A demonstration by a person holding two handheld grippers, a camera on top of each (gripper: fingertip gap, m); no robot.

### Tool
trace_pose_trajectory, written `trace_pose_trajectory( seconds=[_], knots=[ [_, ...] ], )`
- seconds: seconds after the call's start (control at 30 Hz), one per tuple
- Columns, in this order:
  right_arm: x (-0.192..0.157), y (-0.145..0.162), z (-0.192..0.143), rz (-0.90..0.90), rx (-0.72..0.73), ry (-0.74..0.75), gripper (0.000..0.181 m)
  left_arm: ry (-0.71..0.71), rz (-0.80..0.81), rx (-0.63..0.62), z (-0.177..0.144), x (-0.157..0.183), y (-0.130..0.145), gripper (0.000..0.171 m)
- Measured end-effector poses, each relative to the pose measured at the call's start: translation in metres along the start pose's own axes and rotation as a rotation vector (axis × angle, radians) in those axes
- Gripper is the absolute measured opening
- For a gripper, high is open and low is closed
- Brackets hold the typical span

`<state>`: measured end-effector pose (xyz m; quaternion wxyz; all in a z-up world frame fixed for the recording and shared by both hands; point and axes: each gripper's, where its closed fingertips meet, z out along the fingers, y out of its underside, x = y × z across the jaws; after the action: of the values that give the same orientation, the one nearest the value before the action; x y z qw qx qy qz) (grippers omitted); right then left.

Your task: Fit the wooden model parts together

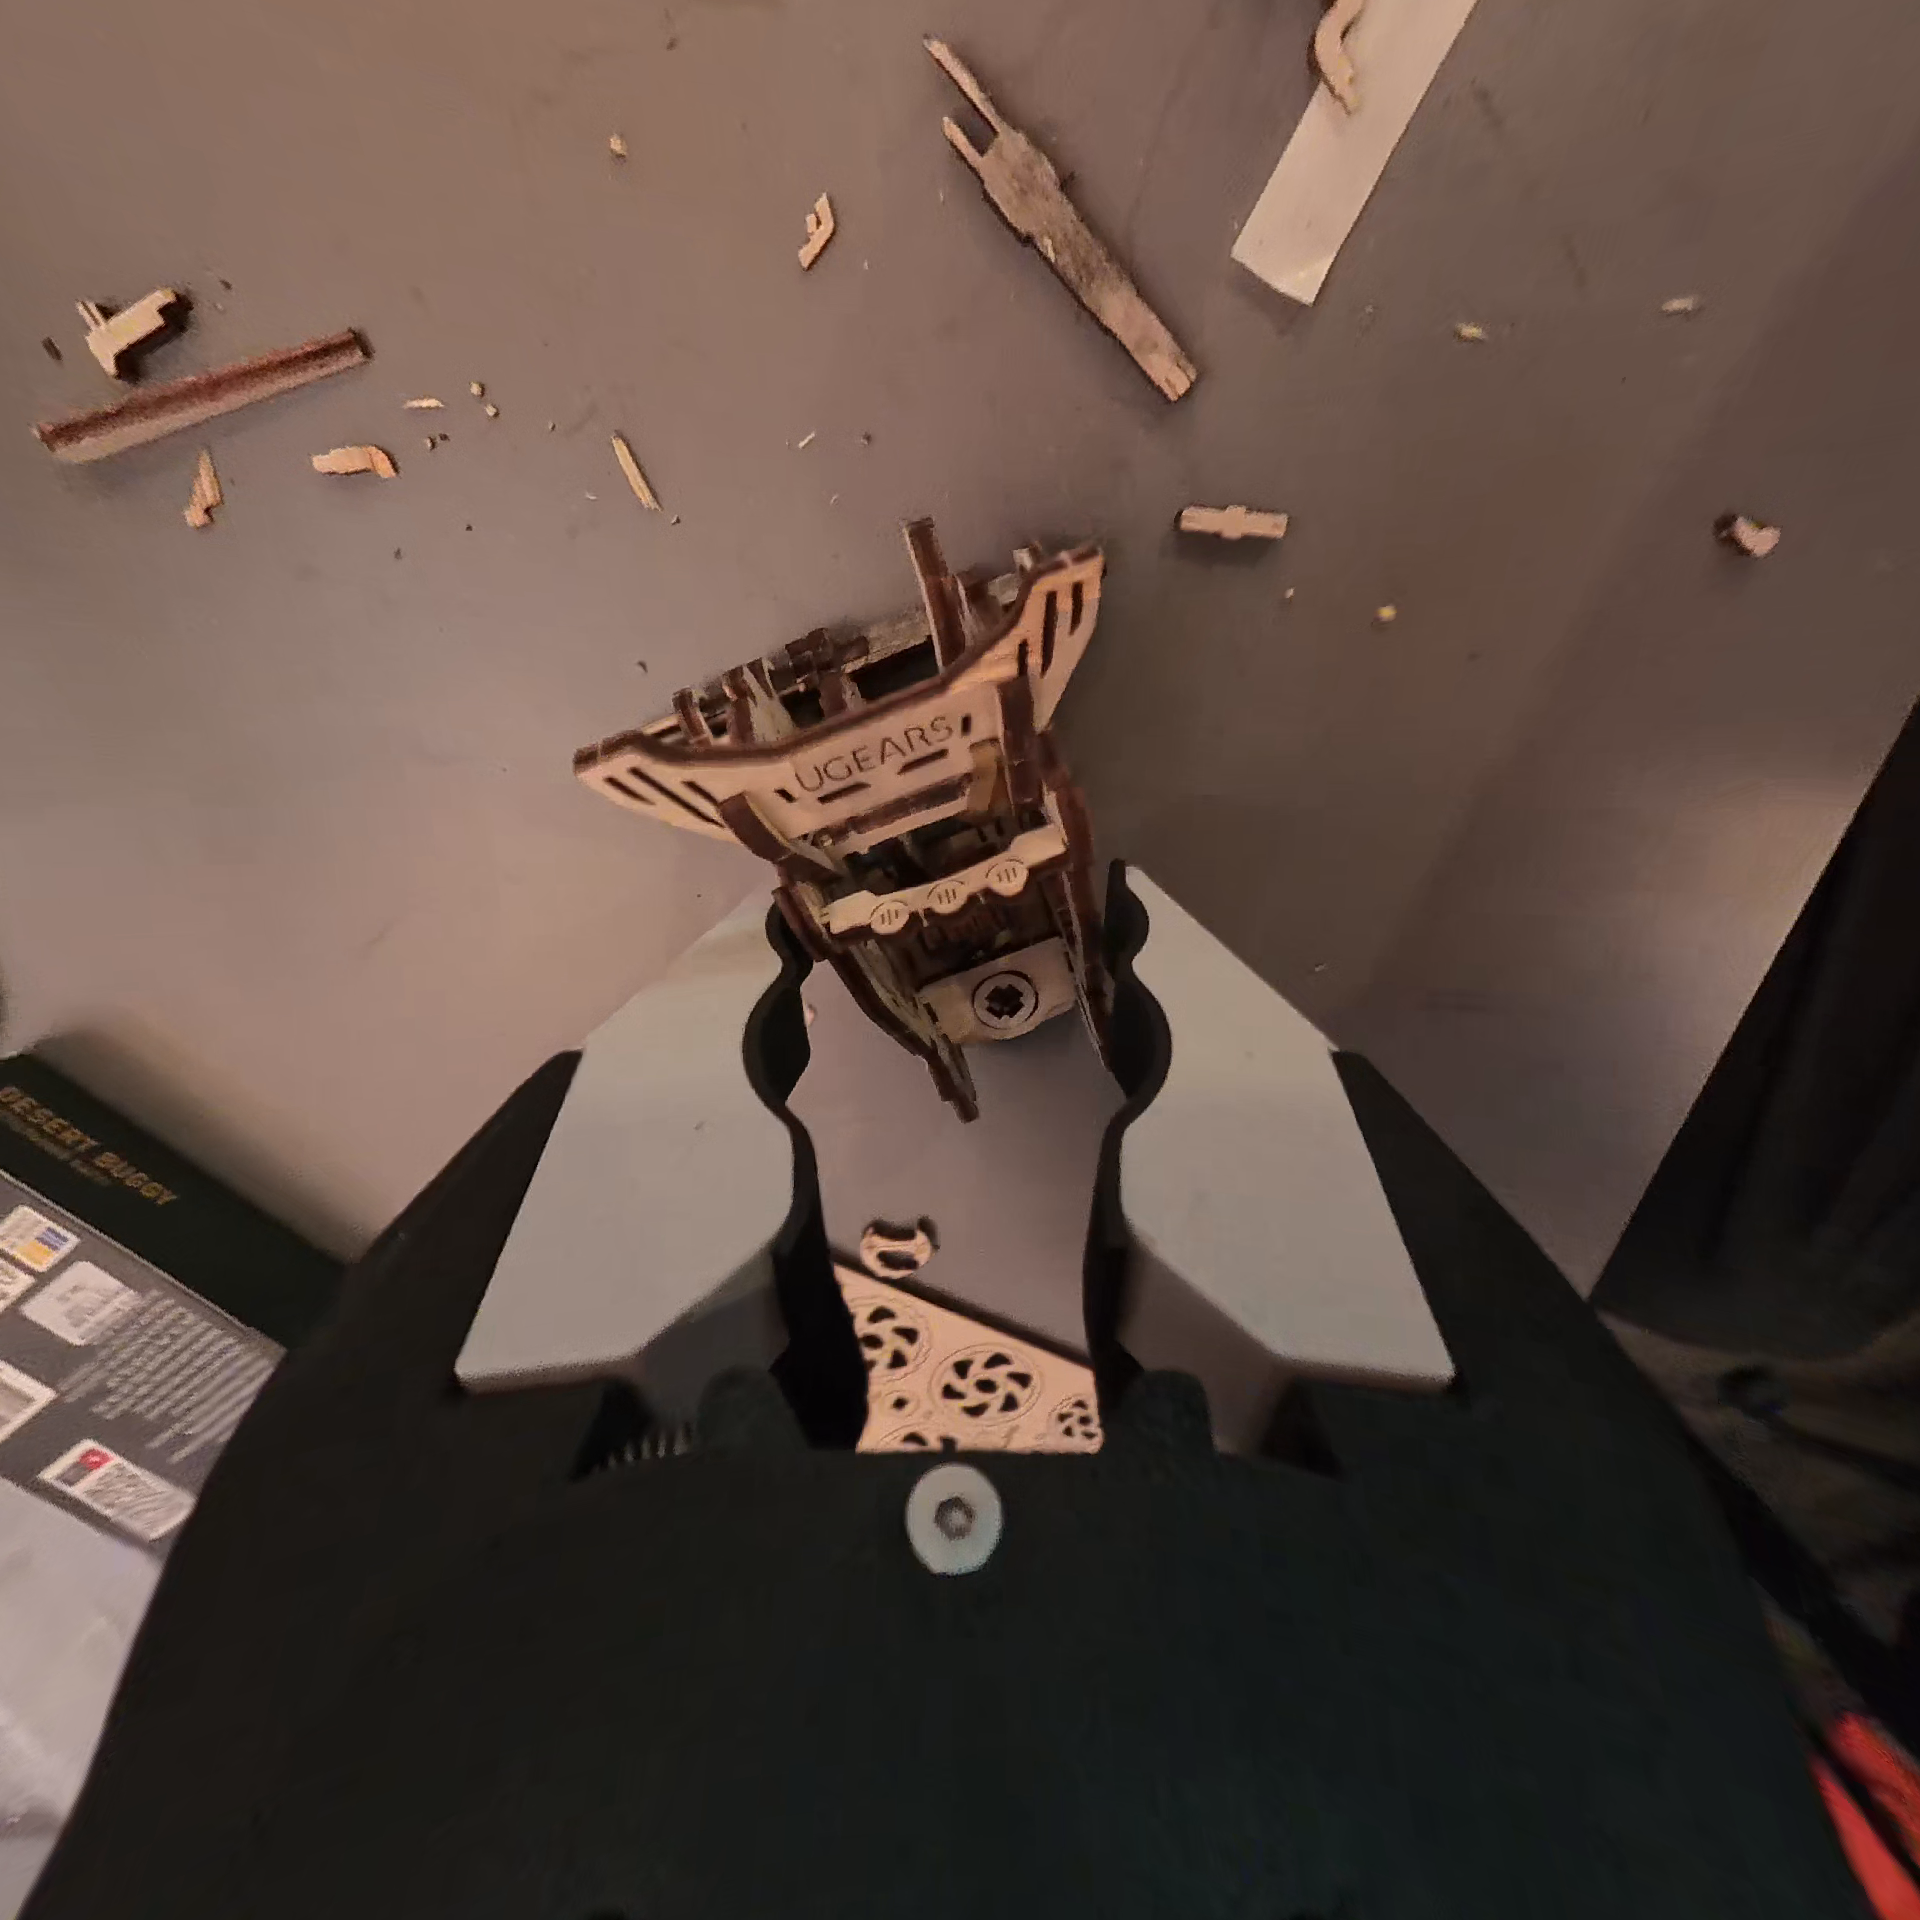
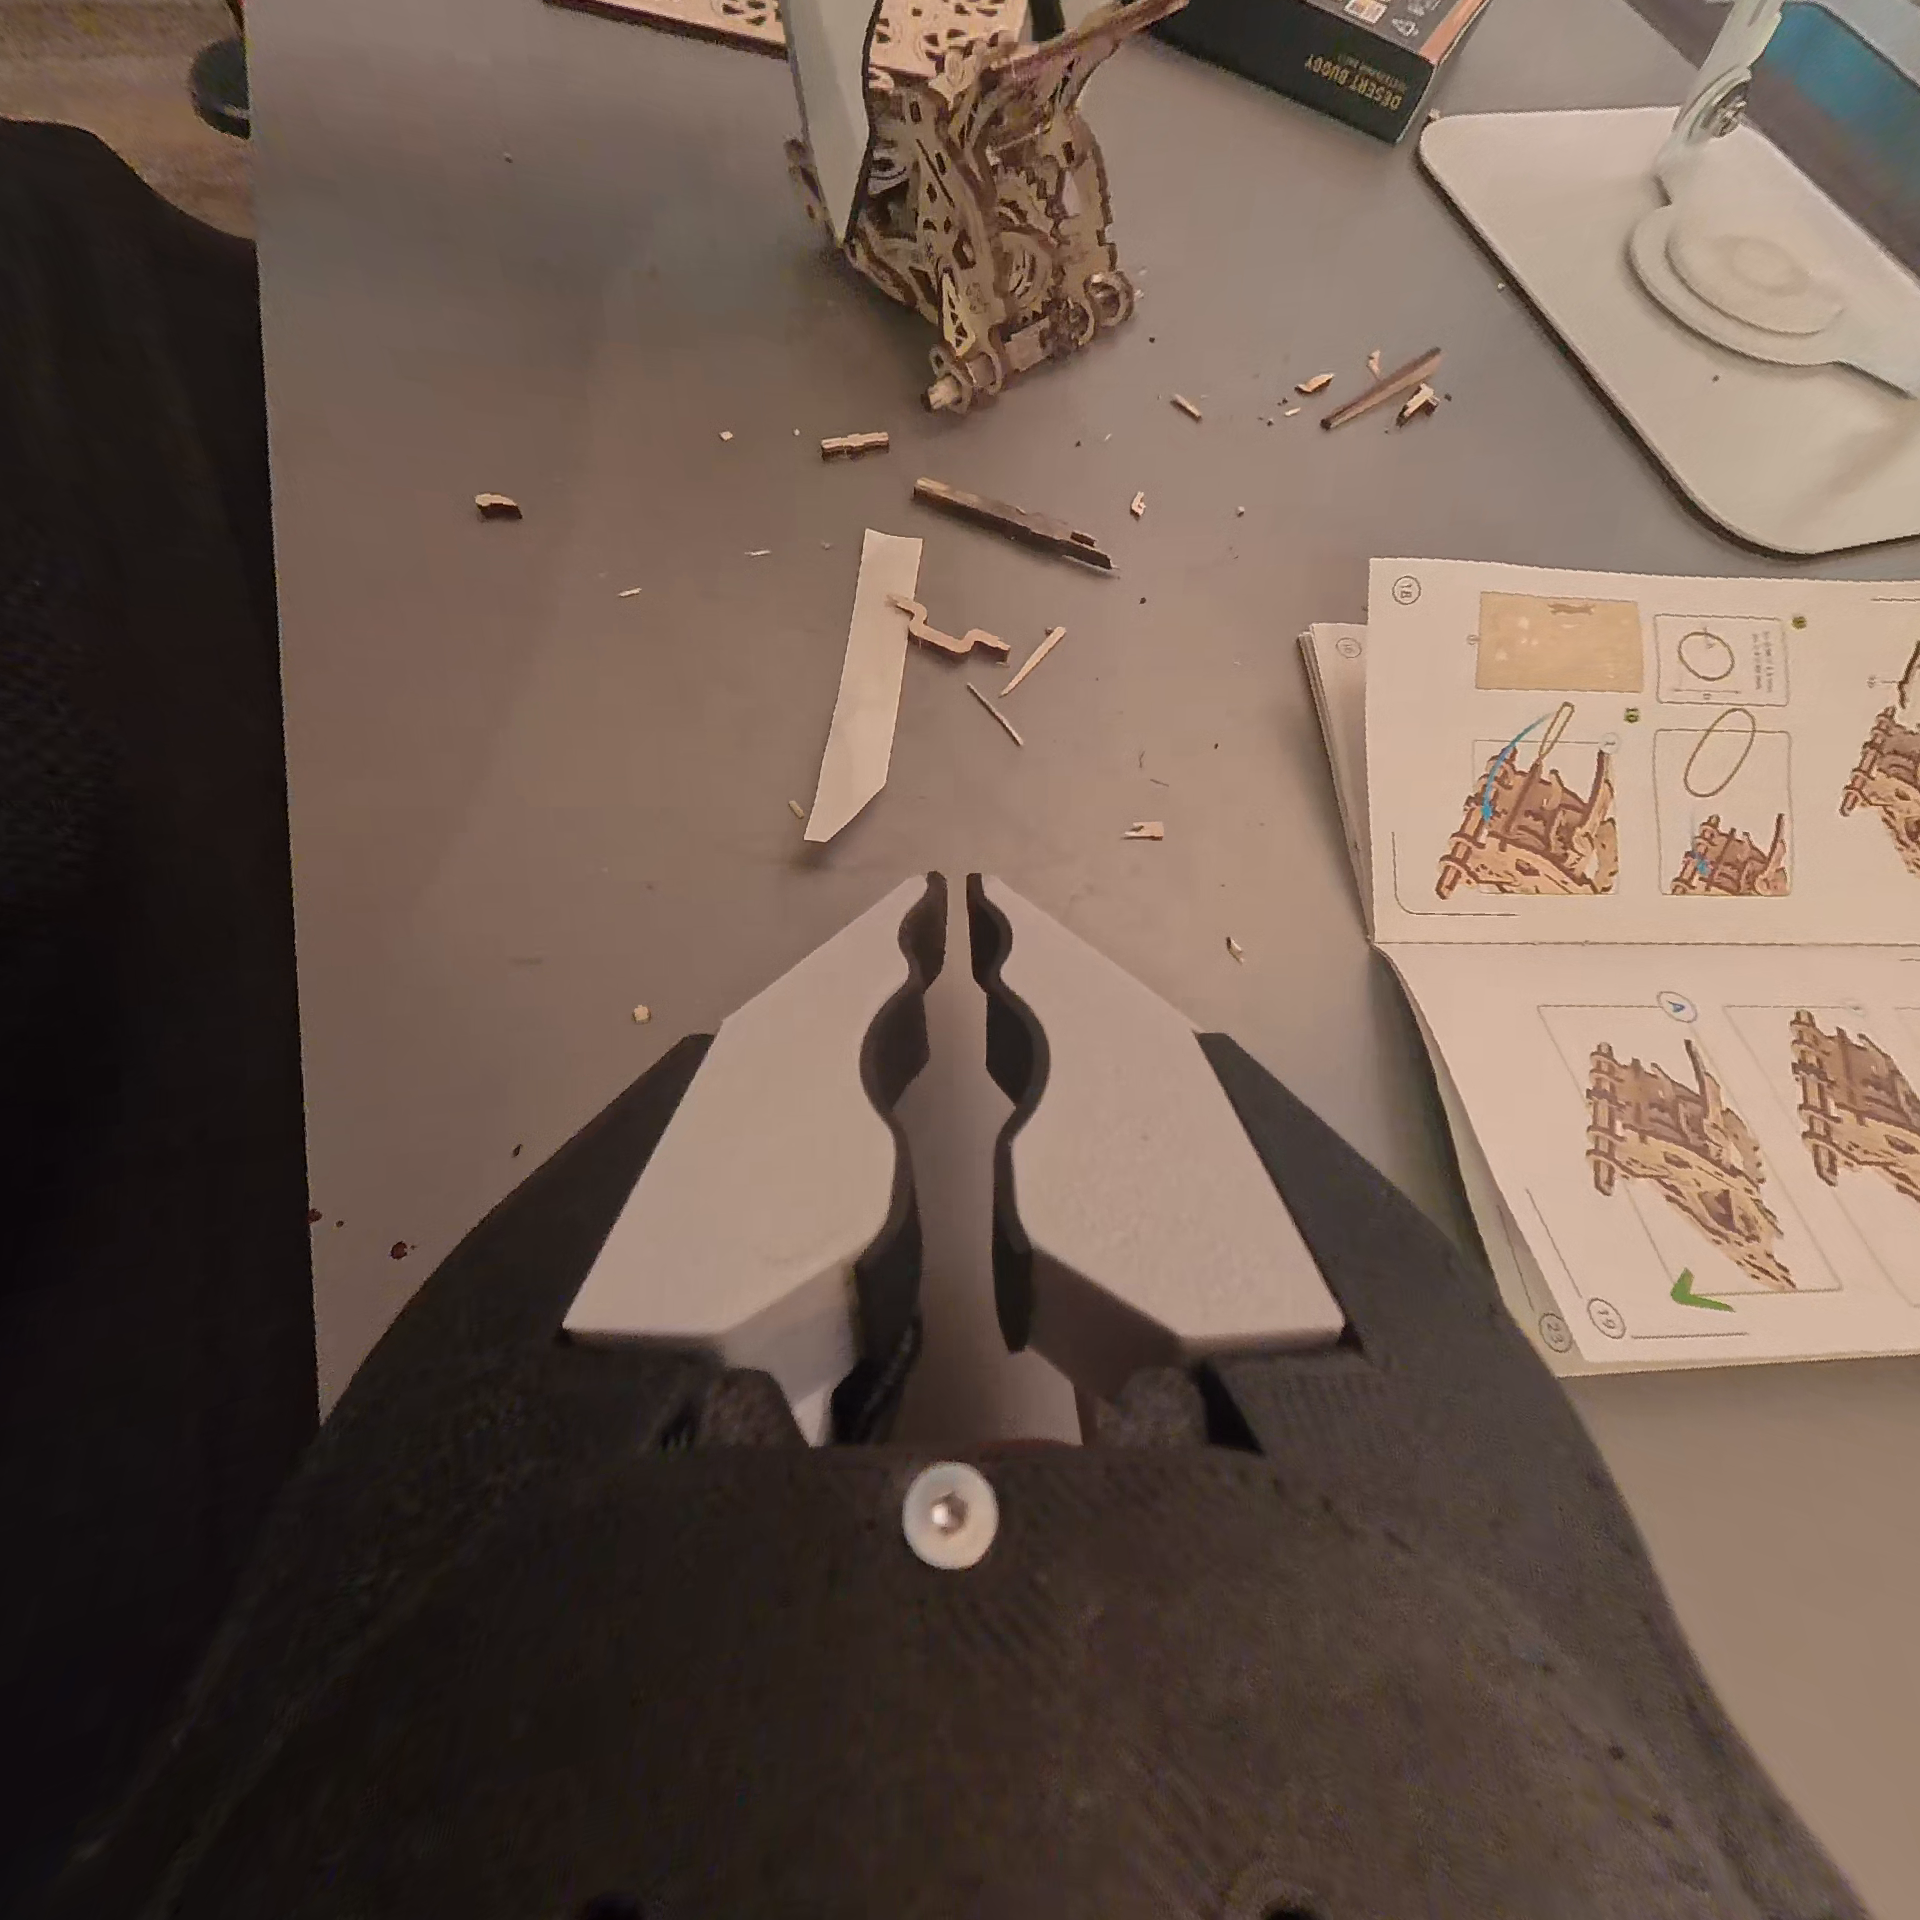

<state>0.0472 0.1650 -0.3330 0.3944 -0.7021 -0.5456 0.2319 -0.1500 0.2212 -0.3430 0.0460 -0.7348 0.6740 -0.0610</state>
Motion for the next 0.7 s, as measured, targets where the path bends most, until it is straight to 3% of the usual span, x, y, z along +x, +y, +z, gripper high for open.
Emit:
trace_pose_trajectory(
  seconds=[0.27, 0.47, 0.57, 0.7],
  knots=[
    [-0.001, 0.000, 0.000, -0.022, -0.002, 0.007, 0.000, -0.029, 0.017, 0.000, -0.006, -0.007, 0.002, 0.064],
    [-0.001, 0.001, 0.001, -0.043, -0.003, 0.028, 0.000, -0.013, -0.086, 0.008, 0.002, 0.003, 0.005, 0.070],
    [-0.002, 0.001, 0.001, -0.051, -0.004, 0.028, 0.000, -0.041, -0.070, 0.011, 0.006, 0.004, 0.004, 0.050],
    [-0.002, 0.001, 0.001, -0.053, -0.005, 0.029, 0.000, -0.098, 0.023, 0.010, 0.004, 0.003, 0.001, 0.049]
  ],
)
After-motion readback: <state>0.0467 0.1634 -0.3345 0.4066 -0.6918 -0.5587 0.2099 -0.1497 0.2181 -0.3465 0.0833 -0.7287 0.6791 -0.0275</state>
